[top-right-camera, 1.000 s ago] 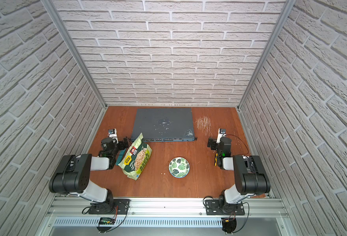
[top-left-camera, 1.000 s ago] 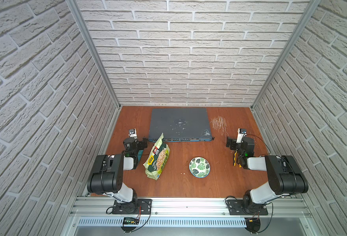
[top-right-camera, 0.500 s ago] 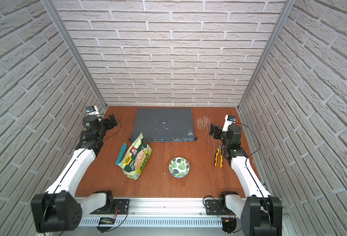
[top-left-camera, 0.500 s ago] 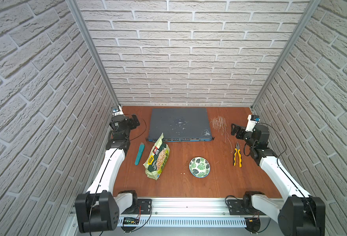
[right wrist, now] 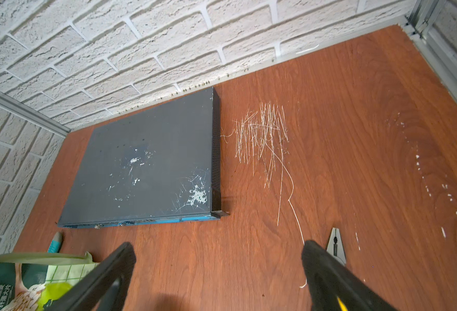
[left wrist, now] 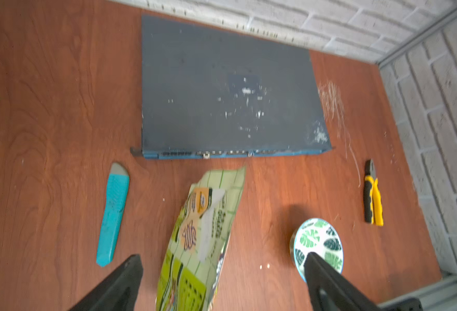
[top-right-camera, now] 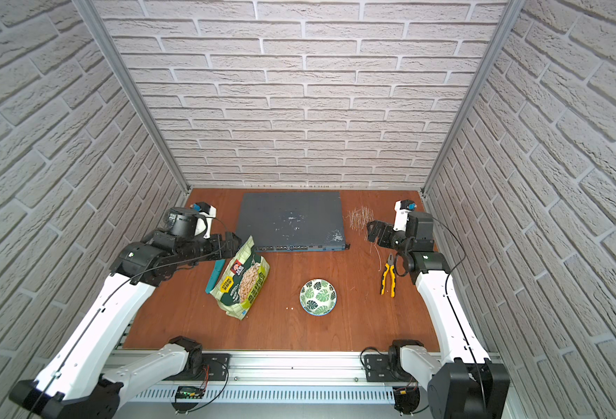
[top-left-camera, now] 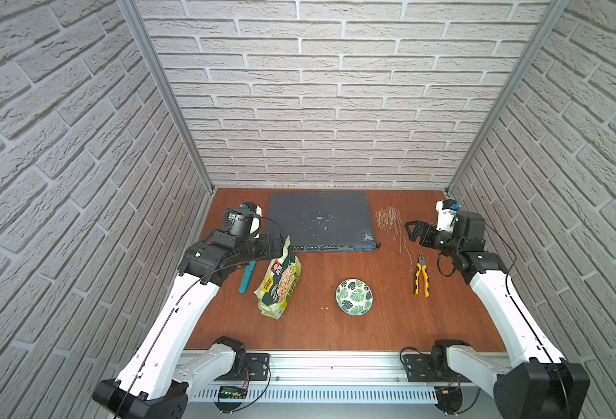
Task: Pour the oats into the breakfast bowl
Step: Move the oats bag to the center of the board.
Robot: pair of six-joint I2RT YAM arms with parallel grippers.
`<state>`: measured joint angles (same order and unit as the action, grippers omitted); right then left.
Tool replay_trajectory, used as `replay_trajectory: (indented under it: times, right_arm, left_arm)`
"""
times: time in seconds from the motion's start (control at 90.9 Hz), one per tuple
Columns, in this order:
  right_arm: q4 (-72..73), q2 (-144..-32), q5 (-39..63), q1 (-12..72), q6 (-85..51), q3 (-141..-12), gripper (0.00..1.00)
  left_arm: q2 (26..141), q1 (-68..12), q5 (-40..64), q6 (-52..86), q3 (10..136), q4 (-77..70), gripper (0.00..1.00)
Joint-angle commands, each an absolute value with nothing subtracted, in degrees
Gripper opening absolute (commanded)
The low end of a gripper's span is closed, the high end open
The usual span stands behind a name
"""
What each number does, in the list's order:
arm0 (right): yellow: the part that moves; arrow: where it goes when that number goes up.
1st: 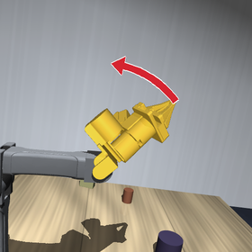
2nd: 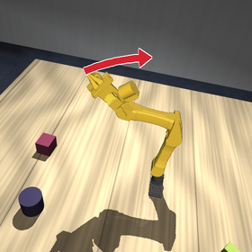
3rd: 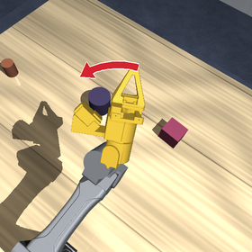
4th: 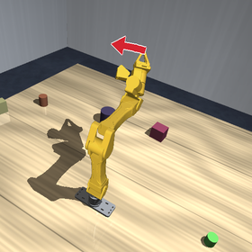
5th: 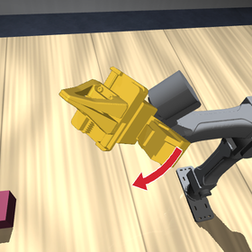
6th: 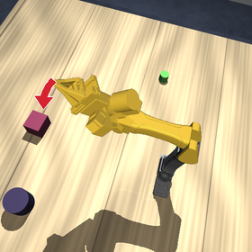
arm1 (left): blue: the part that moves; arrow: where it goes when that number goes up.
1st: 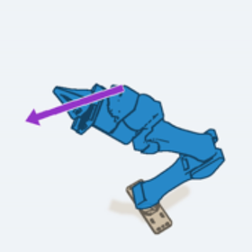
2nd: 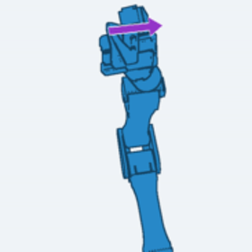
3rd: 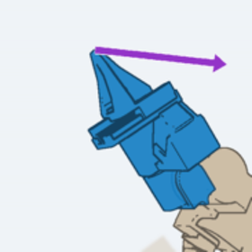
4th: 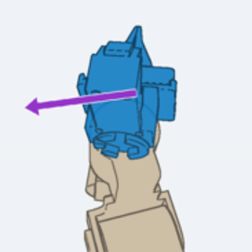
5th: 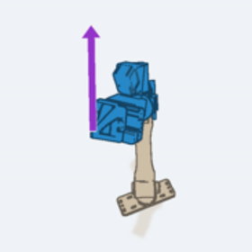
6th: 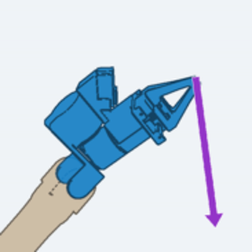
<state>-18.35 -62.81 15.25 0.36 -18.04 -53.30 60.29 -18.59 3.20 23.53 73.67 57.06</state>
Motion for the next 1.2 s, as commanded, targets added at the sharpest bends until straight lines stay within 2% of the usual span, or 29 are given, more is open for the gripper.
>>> replay_trajectory:
  times: [0.0, 0.198, 0.649, 0.737, 0.814, 0.968, 1.188]
  right_arm:
    - [-20.6, -63.5, 16.5, 0.3, -18.7, -55.7, 0.99]
    - [-21.4, -63.2, 15.8, 0.3, -18.7, -55.5, 0.99]
    - [-22.9, -62.7, 14.7, 0.3, -18.5, -56.9, 0.99]
    - [-22.8, -62.5, 15.3, 0.3, -19.7, -56.7, 0.99]
    - [-22.5, -62.2, 16.5, 0.5, -20.9, -56.3, 0.99]
    - [-22.6, -62.5, 17.9, 0.9, -22.3, -55.8, 0.99]
    - [-23.2, -62.7, 18.7, 1.4, -23.2, -55.5, 0.99]
  left_arm:
    - [64.0, -20.0, 1.4, 23.2, 75.3, 66.5, 0.90]
    - [67.9, -21.2, 0.4, 21.4, 74.9, 67.4, 0.64]
    - [69.6, -22.4, 7.7, 23.3, 73.2, 62.0, 0.06]
    - [68.2, -24.5, 11.3, 26.9, 72.7, 55.5, 0.00]
    - [67.8, -27.8, 12.1, 30.8, 72.6, 50.3, 0.00]
    - [69.9, -33.2, 6.7, 37.8, 72.9, 44.8, 0.00]
    - [73.5, -36.0, 2.9, 41.7, 72.2, 39.7, 0.00]
